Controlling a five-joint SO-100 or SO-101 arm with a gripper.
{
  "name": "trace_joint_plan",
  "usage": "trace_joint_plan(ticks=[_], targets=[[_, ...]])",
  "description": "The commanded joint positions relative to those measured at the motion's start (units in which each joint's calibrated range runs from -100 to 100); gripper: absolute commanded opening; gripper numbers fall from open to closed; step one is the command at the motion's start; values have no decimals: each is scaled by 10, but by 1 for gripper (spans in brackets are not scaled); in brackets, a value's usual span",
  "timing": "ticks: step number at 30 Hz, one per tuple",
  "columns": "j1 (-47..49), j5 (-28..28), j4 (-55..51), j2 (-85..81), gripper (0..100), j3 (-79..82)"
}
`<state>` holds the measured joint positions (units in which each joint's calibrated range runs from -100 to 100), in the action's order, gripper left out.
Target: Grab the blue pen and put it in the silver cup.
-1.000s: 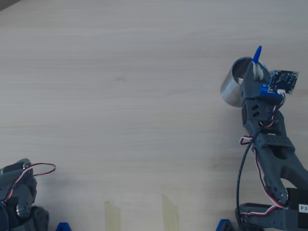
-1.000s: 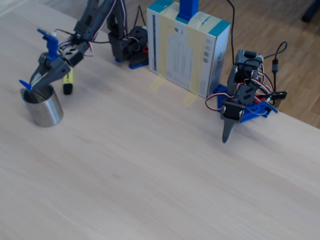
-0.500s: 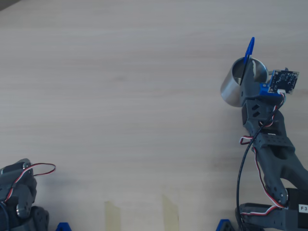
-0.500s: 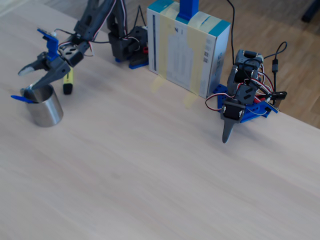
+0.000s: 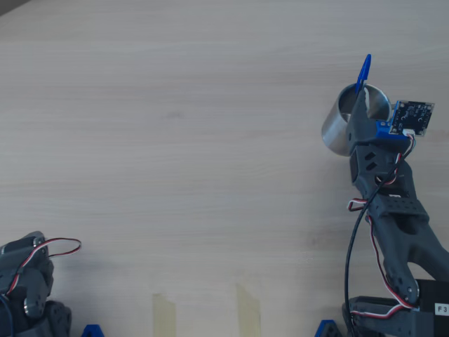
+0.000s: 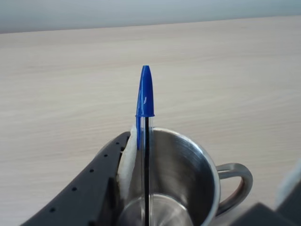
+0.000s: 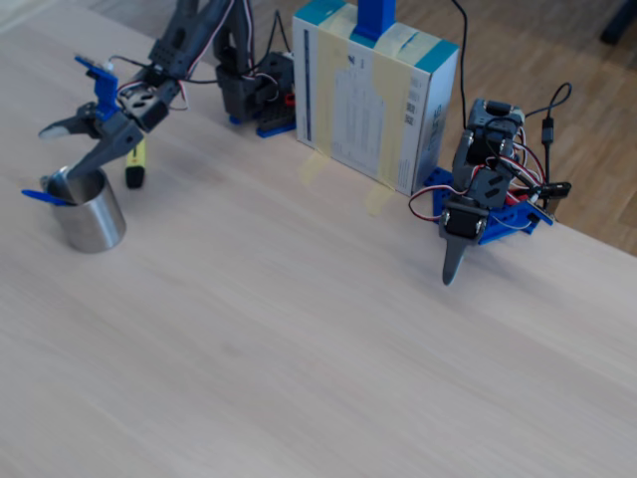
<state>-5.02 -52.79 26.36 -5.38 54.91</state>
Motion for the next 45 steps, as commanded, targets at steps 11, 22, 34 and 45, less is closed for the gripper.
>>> trace_joint_plan(ticks=[11, 22, 34, 45], targets=[[18, -3, -47, -107, 47, 8], [28, -3, -198, -232, 47, 11], [28, -30, -231, -405, 47, 171], [28, -46, -231, -521, 47, 301]])
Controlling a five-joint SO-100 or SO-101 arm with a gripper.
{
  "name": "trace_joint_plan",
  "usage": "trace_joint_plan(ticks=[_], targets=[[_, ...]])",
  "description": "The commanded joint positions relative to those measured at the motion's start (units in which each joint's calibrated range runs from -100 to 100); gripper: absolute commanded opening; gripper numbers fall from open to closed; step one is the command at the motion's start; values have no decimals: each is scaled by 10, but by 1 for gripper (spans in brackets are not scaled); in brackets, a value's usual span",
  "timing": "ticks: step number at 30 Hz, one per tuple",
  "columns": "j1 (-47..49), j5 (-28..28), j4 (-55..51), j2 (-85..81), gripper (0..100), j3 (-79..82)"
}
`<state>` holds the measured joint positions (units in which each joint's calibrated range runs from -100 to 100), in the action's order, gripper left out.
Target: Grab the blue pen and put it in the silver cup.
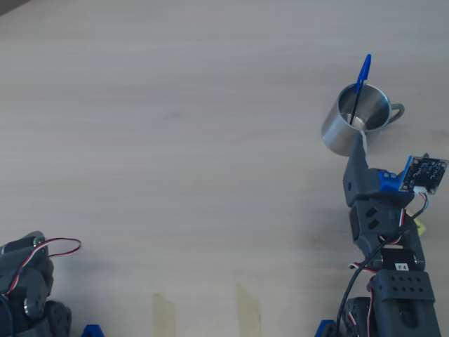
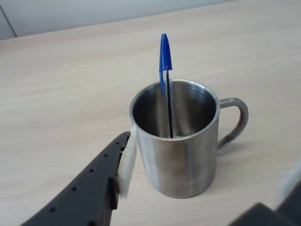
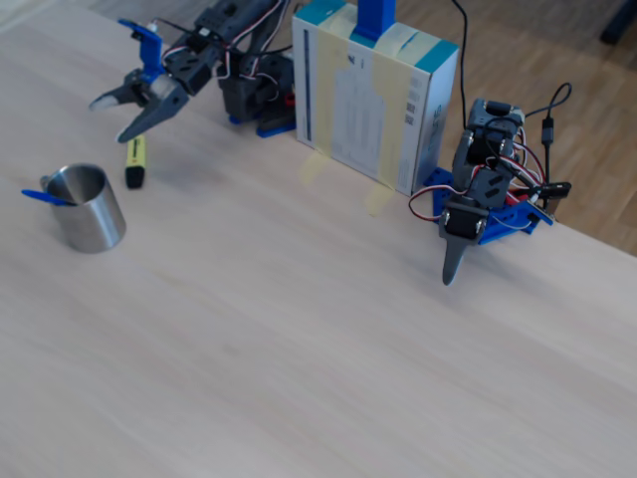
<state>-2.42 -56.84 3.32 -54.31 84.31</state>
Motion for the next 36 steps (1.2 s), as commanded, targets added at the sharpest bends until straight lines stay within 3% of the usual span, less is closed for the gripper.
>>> trace_joint_plan(ticks=[1, 20, 36], targets=[[2, -8, -1, -40, 47, 16], [2, -24, -8, -158, 47, 157], [5, -25, -262, -257, 43, 157]])
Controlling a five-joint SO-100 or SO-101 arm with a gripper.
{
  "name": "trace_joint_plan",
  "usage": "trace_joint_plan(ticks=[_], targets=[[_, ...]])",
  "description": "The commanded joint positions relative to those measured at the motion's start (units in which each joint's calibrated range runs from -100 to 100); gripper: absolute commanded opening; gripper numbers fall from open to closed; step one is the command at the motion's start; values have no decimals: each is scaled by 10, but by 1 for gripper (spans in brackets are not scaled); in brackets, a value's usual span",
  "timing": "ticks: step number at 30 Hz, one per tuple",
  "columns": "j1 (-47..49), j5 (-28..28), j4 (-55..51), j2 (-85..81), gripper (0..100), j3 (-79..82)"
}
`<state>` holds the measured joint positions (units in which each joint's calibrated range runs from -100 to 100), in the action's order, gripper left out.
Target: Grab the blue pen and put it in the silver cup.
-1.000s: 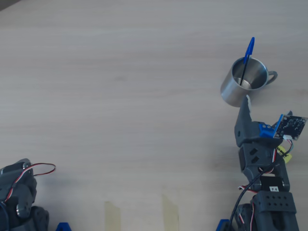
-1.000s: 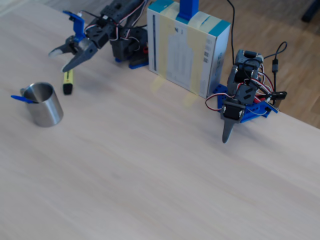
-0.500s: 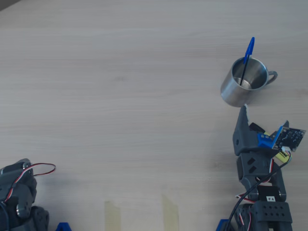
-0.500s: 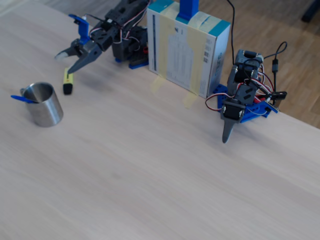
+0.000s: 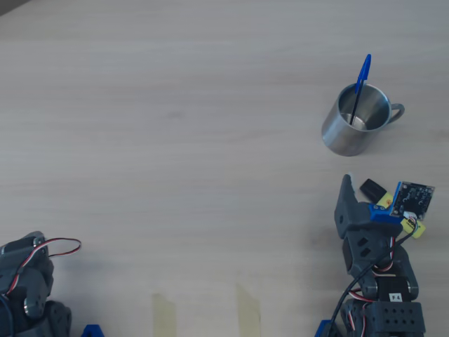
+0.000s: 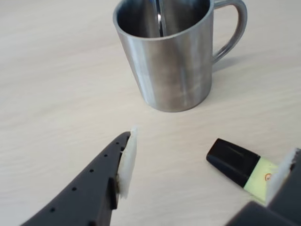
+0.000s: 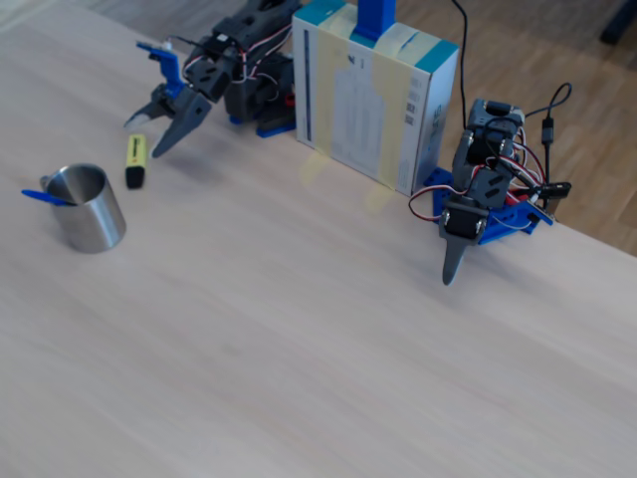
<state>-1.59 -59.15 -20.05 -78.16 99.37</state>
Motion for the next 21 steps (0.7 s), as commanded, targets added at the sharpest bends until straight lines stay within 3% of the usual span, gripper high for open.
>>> trace_joint_plan(ticks=[1, 21], targets=[[-3, -1, -41, -25, 43, 6], [3, -2, -280, -139, 43, 6]])
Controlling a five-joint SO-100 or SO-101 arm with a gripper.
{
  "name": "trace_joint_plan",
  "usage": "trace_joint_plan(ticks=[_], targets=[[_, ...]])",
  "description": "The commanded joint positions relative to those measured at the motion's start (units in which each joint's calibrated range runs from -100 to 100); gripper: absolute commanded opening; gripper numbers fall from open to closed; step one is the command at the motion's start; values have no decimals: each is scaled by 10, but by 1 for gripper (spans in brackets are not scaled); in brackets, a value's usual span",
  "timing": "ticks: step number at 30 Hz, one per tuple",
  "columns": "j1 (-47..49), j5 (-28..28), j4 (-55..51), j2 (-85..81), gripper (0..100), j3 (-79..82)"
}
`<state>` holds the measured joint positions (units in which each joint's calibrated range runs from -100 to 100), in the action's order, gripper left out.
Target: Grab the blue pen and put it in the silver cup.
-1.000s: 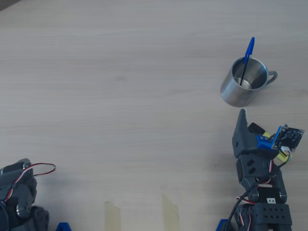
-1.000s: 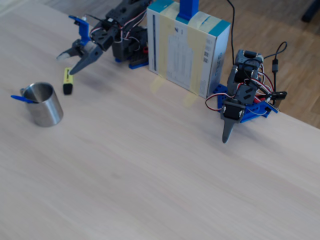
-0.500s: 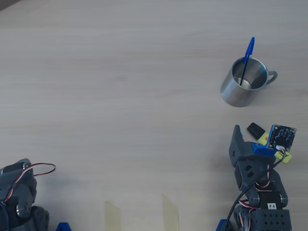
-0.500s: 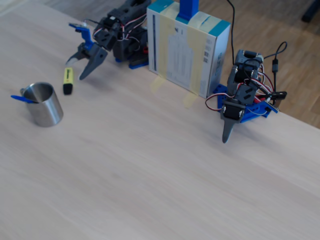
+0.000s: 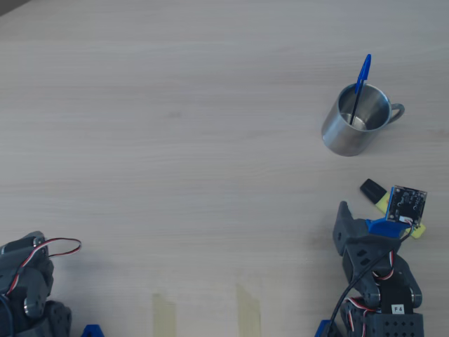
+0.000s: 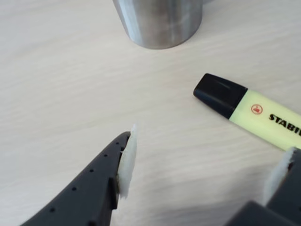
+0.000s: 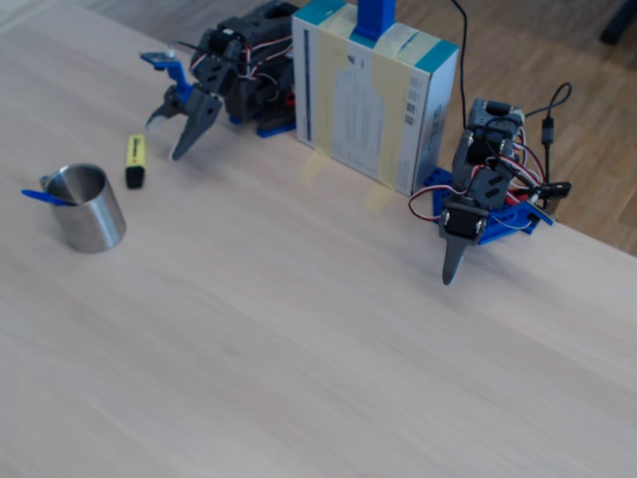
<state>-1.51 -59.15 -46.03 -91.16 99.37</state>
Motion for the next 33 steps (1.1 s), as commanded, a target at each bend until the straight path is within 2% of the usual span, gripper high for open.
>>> trace_joint_plan(ticks=[1, 20, 24, 33], targets=[[2, -2, -32, -14, 43, 6], [2, -2, -211, -64, 43, 4], [3, -19, -233, -66, 37, 4], [4, -18, -281, -67, 32, 4]])
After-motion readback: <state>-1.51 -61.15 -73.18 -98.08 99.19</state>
